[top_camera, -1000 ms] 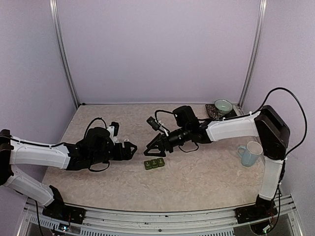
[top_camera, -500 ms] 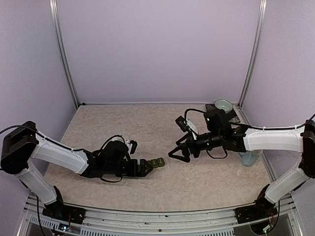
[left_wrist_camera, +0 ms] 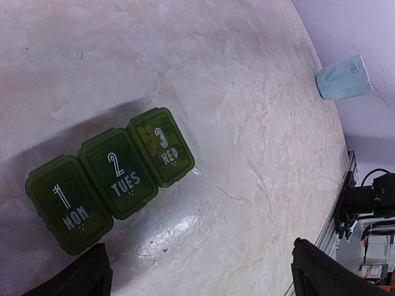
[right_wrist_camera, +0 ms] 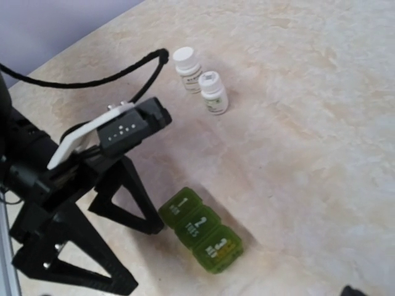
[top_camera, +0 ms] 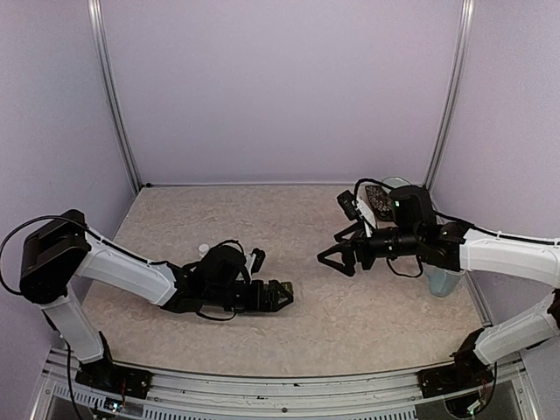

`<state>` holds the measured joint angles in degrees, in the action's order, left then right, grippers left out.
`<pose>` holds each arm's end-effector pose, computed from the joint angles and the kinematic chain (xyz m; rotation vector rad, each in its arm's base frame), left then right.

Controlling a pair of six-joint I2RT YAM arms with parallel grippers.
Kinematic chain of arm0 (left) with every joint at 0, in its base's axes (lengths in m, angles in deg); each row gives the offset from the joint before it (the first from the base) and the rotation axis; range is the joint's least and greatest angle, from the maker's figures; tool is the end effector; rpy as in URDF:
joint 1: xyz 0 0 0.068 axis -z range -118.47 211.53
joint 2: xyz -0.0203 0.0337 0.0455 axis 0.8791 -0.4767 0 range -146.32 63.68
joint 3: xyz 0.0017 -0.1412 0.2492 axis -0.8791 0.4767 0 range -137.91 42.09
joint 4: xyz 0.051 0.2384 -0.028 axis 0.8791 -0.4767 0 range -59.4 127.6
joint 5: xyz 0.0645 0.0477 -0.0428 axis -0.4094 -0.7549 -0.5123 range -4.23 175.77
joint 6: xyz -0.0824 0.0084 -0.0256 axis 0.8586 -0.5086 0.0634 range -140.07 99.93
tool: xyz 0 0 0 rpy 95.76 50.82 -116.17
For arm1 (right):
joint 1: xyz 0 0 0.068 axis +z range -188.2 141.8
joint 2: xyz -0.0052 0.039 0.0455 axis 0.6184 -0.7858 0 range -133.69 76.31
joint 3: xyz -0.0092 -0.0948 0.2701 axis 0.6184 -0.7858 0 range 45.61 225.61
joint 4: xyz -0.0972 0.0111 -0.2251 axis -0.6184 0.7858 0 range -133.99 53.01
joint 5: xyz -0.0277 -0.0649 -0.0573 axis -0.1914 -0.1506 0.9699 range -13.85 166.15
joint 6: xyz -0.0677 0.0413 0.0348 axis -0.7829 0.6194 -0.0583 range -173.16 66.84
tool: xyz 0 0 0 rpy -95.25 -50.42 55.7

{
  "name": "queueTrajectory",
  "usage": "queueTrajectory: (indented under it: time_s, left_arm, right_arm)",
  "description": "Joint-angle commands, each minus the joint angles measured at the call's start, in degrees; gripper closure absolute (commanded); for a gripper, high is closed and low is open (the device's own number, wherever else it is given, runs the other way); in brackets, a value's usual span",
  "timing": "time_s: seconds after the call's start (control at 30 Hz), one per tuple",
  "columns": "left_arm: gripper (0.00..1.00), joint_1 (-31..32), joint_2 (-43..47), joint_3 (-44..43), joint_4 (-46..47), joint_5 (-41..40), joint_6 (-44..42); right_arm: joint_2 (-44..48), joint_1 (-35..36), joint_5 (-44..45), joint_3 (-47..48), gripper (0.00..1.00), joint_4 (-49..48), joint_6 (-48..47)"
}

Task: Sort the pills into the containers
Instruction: Adjust the pill container at the center of the board, then reset both arms

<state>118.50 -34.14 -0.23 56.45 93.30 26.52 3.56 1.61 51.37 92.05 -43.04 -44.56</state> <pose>0.1859 -0.3044 0.1457 0.3025 2.4343 -1.0677 0.2068 0.2141 0.2661 -0.8441 1.9662 0.9552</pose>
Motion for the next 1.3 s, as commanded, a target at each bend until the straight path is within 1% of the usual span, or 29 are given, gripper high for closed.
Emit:
queueTrajectory:
  time_s: [0.0, 0.23, 0.33, 0.43, 0.57, 0.6, 0.7, 0.8, 0.9, 1.03, 1.13, 1.27]
  left_arm:
    - [0.01, 0.18, -0.59, -1.93, 0.37, -0.25, 0.07]
    - [0.01, -0.02, 1.08, -3.58, -2.04, -2.30, -2.18]
    - [0.01, -0.02, 5.20, -3.32, -4.06, -4.16, -4.21]
    - [0.01, -0.17, 12.47, -2.80, -8.58, -8.20, -7.98]
    - [0.01, -2.32, 25.91, -2.73, -17.74, -19.27, -15.05]
    - [0.01, -3.89, 29.21, -2.45, -19.31, -20.82, -16.19]
    - [0.01, -10.31, 37.69, -0.73, -22.37, -22.56, -18.94]
    - [0.01, -15.14, 43.70, 0.70, -25.60, -27.38, -21.67]
    - [0.01, -16.92, 48.28, 2.96, -27.25, -34.97, -24.26]
    - [0.01, -18.64, 53.16, 5.60, -27.40, -38.71, -24.05]
    - [0.01, -19.69, 55.97, 6.42, -27.38, -39.09, -23.62]
    - [0.01, -20.53, 56.82, 6.60, -27.78, -38.42, -23.31]
  right_arm:
    - [1.60, -0.87, 1.13, -0.82, 0.00, 1.76, -0.61]
    - [2.27, -0.96, 1.89, -1.01, 0.00, 2.31, -0.50]
    - [4.61, -0.96, 6.04, -2.02, 0.00, 3.46, -0.86]
    - [9.62, -0.96, 14.36, -4.72, 0.00, 3.49, 0.36]
    - [18.98, -1.05, 30.32, -8.26, 0.00, 5.19, 4.87]
    - [21.53, -1.05, 34.97, -9.02, 0.00, 5.54, 5.31]
    - [28.36, -1.05, 42.77, -10.99, 0.00, 6.62, 5.72]
    - [32.24, -1.05, 48.43, -11.22, 0.00, 9.16, 5.88]
    - [33.47, -1.05, 50.77, -11.50, 0.00, 9.81, 5.99]
    - [33.73, -1.00, 51.74, -11.80, 0.00, 9.39, 5.99]
    - [33.73, -1.05, 51.76, -11.89, 0.00, 8.99, 5.65]
    - [33.77, -1.05, 50.20, -12.03, 0.00, 8.04, 4.70]
